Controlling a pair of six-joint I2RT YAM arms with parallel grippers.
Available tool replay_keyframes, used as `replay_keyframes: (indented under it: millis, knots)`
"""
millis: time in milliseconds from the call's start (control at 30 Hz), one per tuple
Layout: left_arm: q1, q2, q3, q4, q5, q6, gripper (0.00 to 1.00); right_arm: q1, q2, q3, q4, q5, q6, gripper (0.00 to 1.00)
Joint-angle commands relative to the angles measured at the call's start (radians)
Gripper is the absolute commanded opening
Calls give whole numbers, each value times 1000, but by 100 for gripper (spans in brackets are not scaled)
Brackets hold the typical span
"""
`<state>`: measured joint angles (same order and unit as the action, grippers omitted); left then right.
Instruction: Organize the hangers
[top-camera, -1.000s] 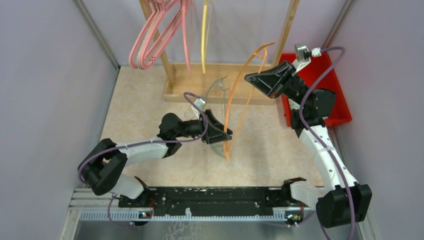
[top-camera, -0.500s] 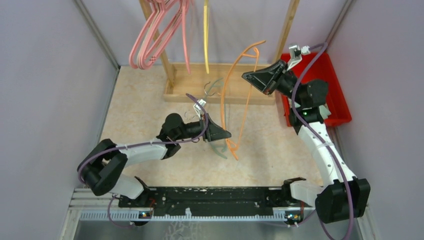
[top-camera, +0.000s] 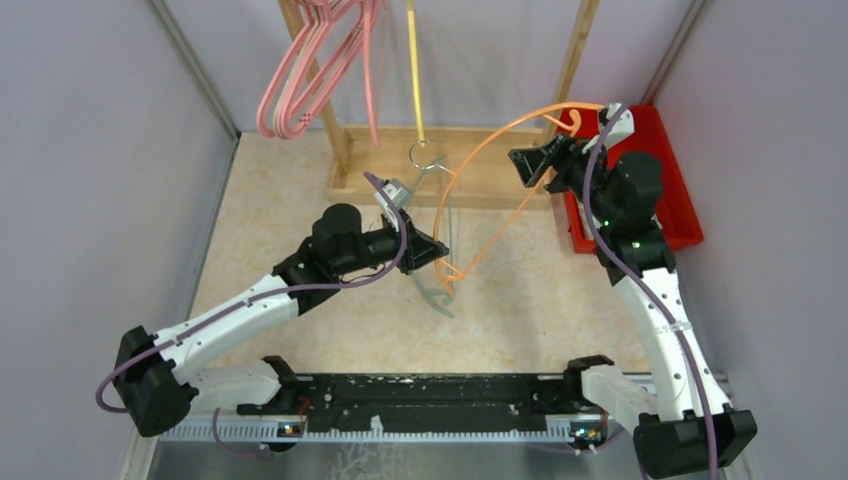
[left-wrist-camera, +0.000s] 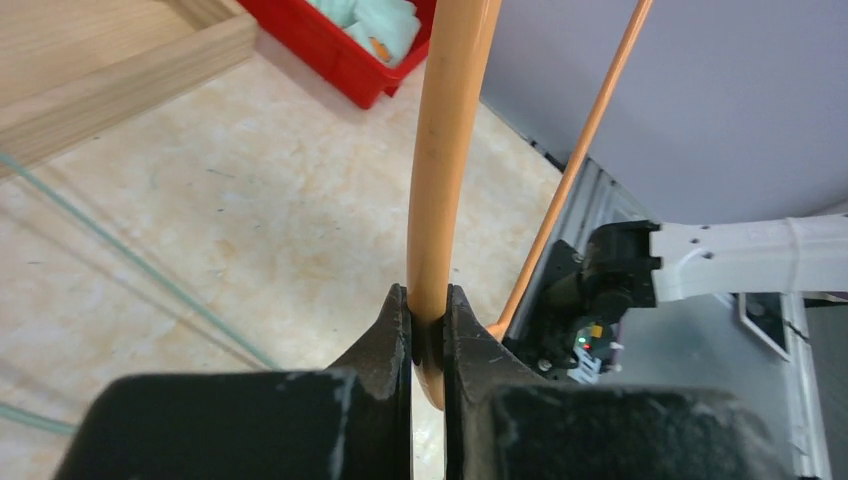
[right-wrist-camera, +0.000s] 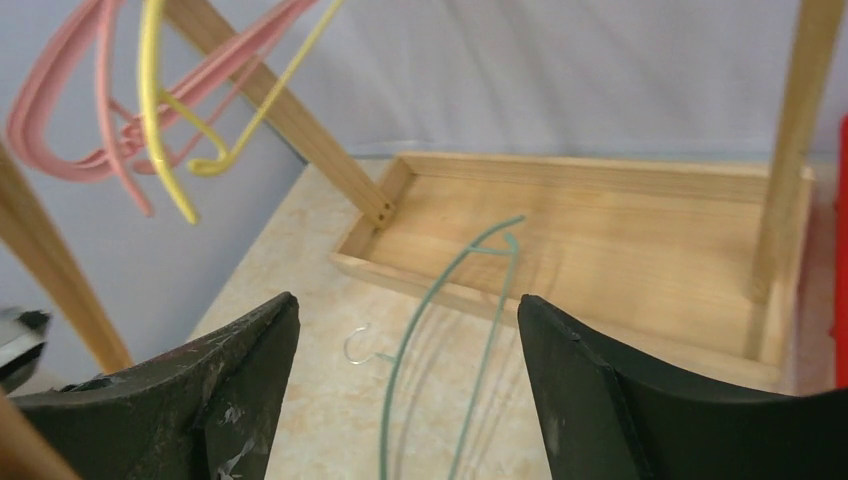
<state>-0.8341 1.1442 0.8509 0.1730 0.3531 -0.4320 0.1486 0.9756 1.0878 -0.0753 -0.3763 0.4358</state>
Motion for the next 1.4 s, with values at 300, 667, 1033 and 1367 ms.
replay_keyframes:
  millis: [300, 667, 1033, 1367]
  knots:
    - [-37, -4, 227, -429, -489, 299, 0, 1, -180, -81, -364, 260, -149, 80]
    - [-54, 0, 490, -481, -601, 440, 0, 1, -267, -216, -366, 281, -125, 80]
    - [-49, 197, 666, -433, -673, 525, 0, 2, -545, -207, -259, -107, -65, 81]
    - [-46, 212, 649, -280, -635, 516, 0, 2, -717, -340, 136, -131, 369, 99]
